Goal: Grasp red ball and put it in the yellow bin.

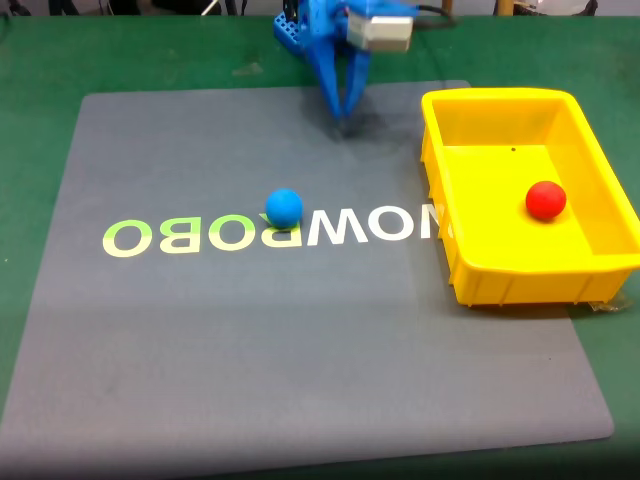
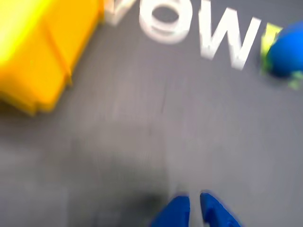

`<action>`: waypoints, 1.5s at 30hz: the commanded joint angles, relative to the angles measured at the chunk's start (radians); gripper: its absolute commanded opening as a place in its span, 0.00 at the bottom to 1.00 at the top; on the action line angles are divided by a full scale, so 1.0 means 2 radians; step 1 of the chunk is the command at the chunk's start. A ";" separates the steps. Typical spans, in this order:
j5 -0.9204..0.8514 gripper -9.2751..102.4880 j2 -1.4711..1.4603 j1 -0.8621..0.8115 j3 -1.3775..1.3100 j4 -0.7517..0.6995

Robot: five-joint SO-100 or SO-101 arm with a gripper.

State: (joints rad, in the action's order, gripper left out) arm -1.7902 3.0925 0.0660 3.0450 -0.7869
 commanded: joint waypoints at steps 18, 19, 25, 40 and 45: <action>0.013 0.08 0.117 -0.019 0.028 -0.291; 0.015 0.08 0.117 -0.019 0.028 -0.291; 0.019 0.08 0.108 -0.019 0.028 -0.288; 0.016 0.08 0.107 -0.019 0.028 -0.288; 0.015 0.08 0.107 -0.021 0.028 -0.288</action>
State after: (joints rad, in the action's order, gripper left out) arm -1.7549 3.3119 0.0368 3.0695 -1.3499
